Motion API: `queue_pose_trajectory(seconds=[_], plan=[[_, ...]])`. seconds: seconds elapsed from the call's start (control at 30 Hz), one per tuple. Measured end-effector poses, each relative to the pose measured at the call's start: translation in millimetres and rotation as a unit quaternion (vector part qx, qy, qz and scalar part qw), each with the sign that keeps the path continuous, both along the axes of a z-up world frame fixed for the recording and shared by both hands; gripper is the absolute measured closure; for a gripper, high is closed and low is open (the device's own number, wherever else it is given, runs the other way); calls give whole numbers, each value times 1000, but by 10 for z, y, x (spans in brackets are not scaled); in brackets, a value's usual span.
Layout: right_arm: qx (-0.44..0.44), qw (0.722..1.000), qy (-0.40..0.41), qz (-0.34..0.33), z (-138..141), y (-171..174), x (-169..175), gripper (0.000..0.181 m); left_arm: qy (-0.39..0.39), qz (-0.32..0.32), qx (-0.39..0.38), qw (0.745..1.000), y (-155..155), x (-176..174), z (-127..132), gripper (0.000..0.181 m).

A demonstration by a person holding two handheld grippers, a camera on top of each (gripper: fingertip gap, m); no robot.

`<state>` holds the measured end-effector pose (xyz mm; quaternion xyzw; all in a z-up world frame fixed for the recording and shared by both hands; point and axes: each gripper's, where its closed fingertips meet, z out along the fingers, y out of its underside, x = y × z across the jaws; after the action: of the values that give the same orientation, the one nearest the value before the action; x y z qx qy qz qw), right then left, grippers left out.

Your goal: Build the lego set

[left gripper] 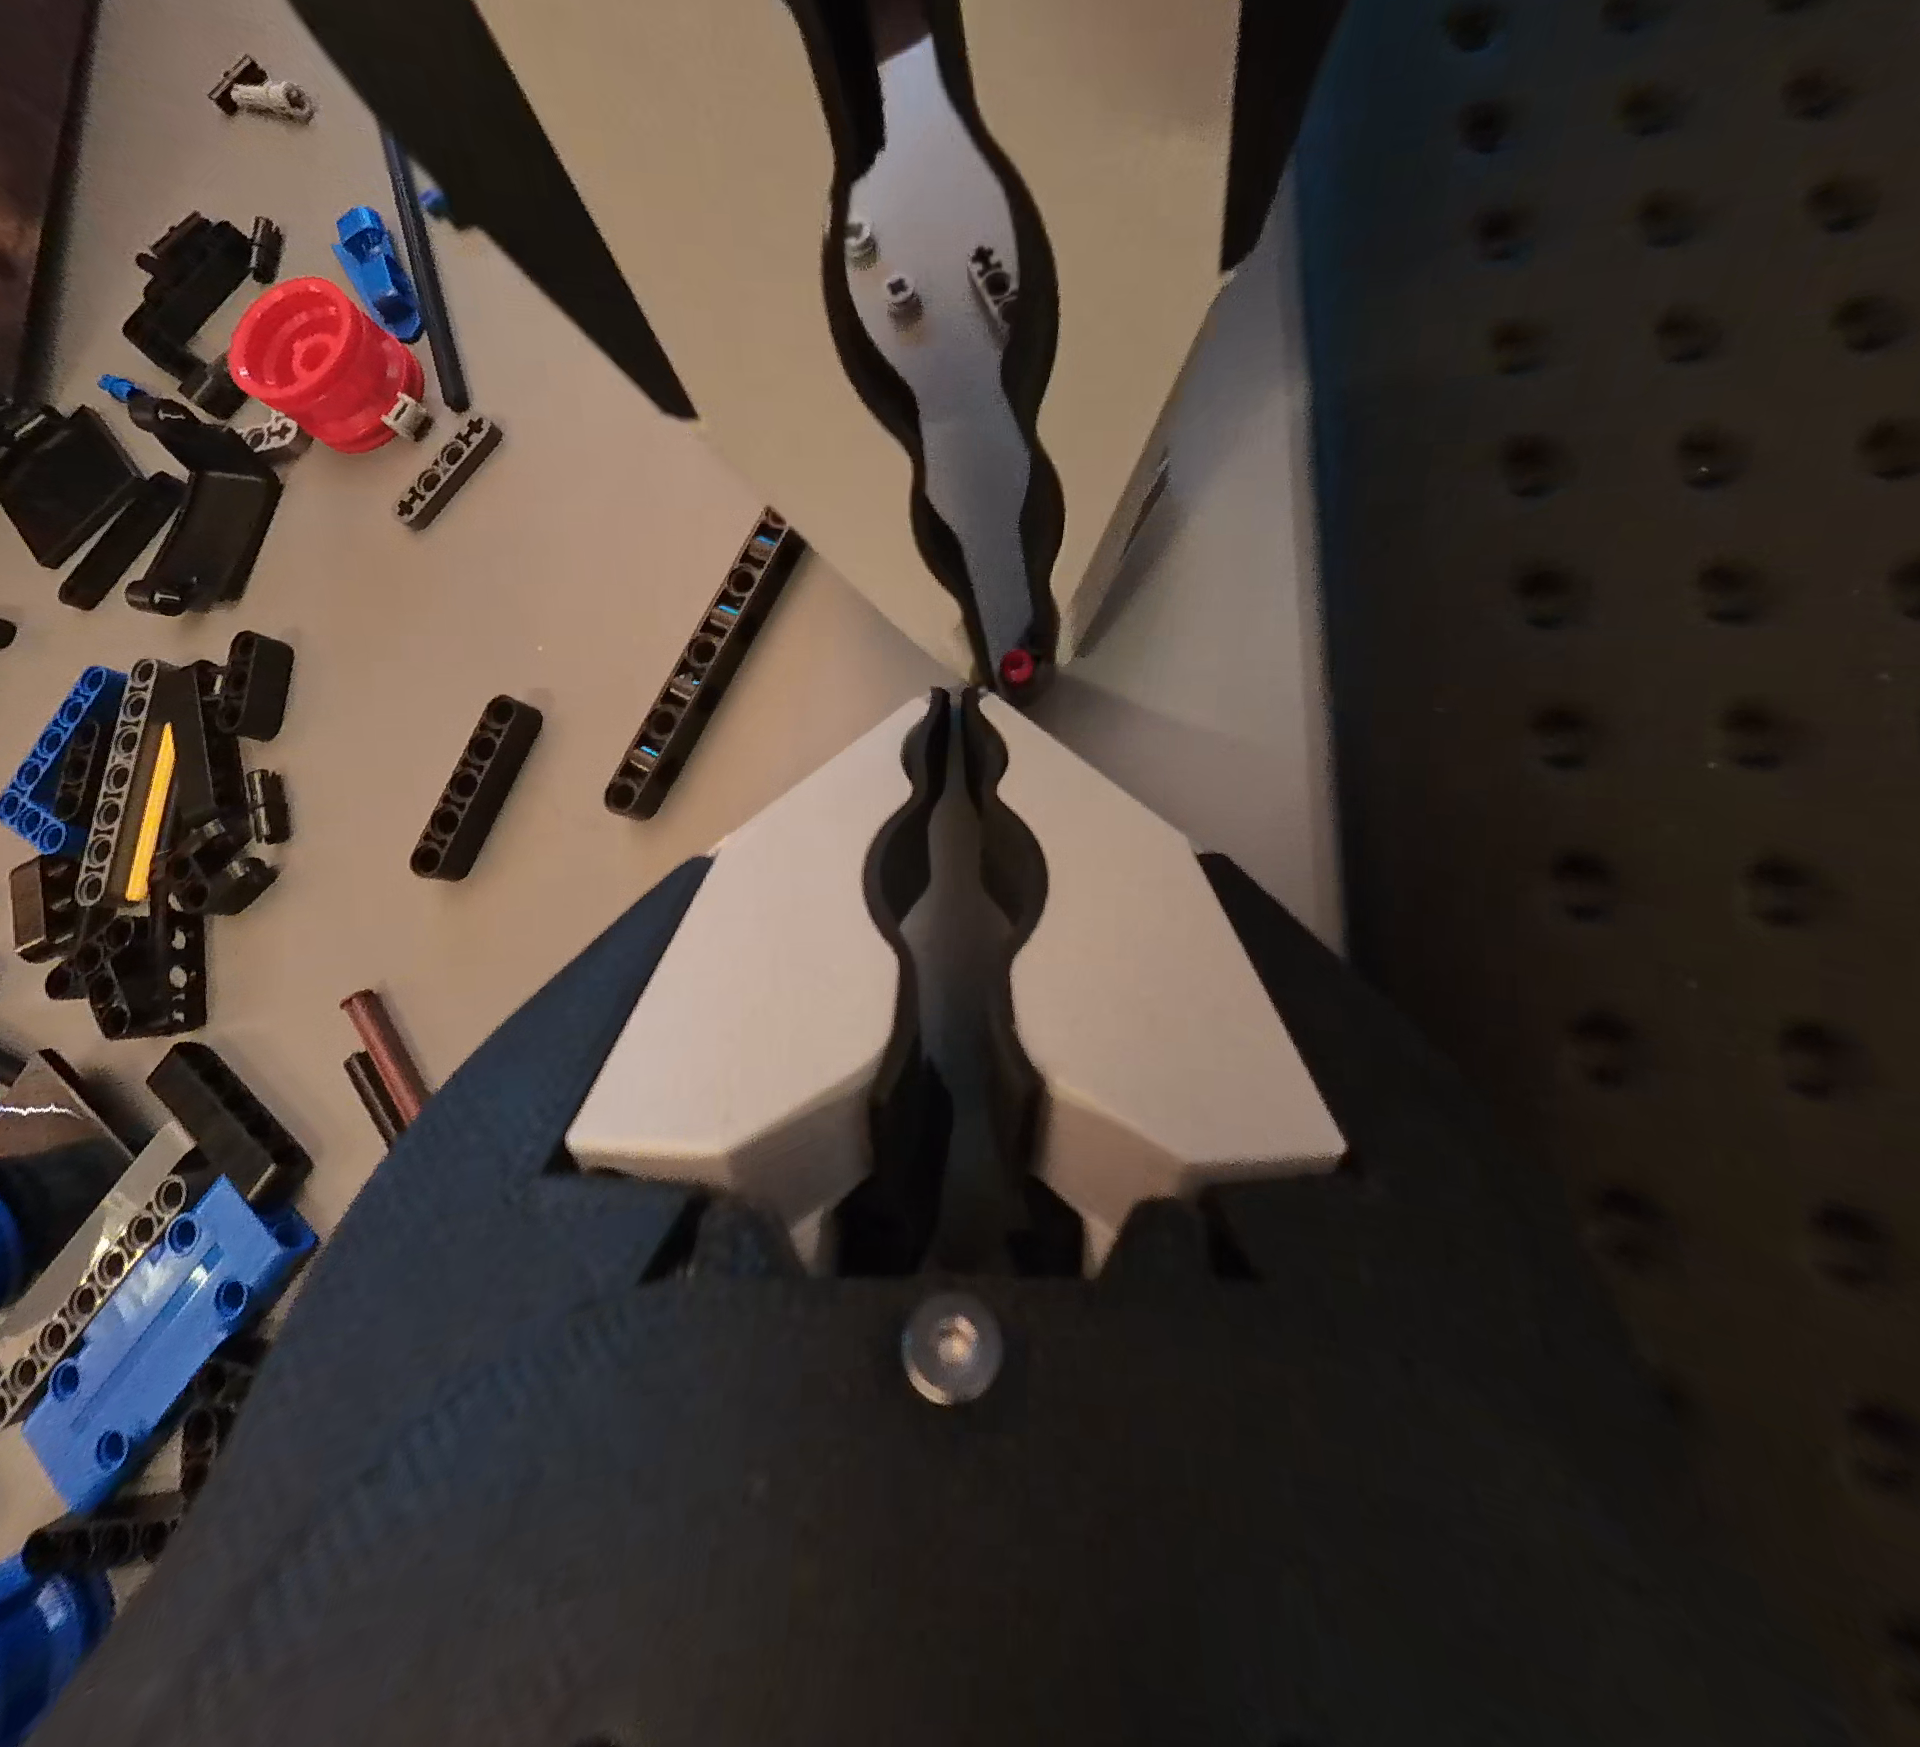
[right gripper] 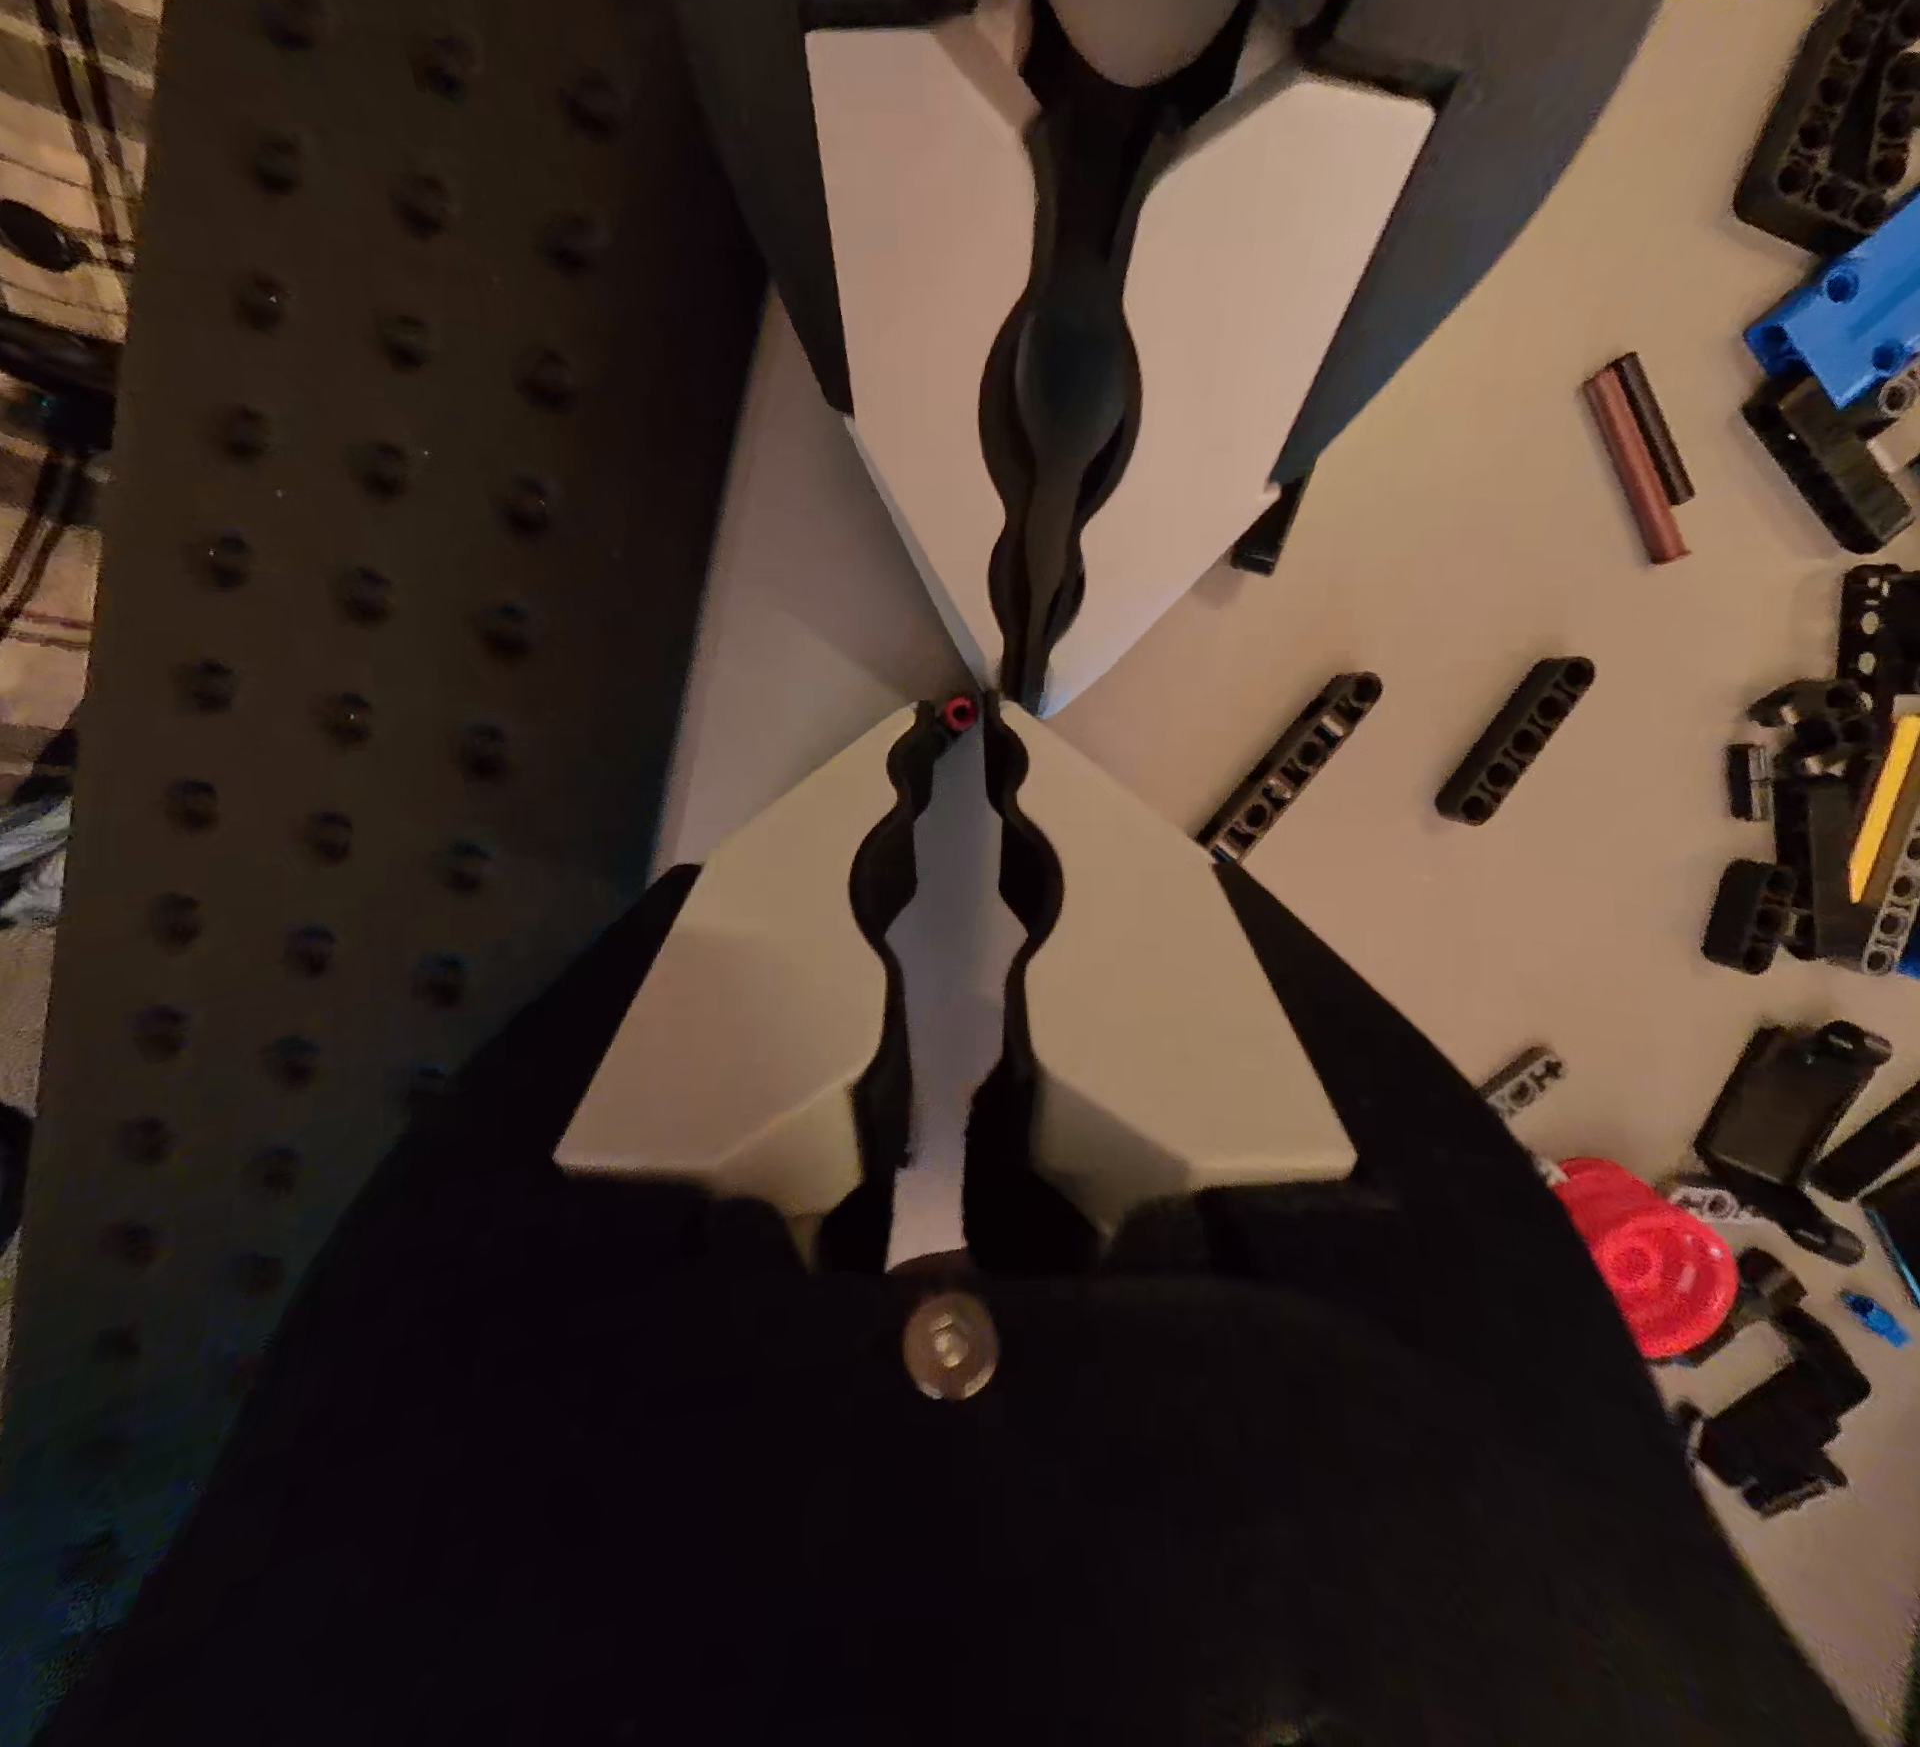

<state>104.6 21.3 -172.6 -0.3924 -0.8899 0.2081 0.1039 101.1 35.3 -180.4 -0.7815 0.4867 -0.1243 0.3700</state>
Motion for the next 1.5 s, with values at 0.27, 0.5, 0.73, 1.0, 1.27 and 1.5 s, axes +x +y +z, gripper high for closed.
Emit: queue_pose_trajectory(seconds=[0.27,0.5,0.73,1.0,1.27,1.5], plan=[[-13,999,33,-33,33,18,-27,181,3,-3,1,1000,-8,1,-1,180],[-3,999,35,-30,-12,21,-11,181,5,-4,2,1000,-10,5,-4,180],[-36,992,70,-97,181,67,44,166,10,-3,5,1000,-16,-30,15,173],[25,989,58,-132,-86,4,130,175,0,2,10,1000,-16,-57,83,169],[-59,967,161,-188,294,60,-21,175,-86,35,32,995,59,-166,444,164],[-102,951,215,-196,576,33,-135,175,-168,57,34,984,70,-295,732,156]])
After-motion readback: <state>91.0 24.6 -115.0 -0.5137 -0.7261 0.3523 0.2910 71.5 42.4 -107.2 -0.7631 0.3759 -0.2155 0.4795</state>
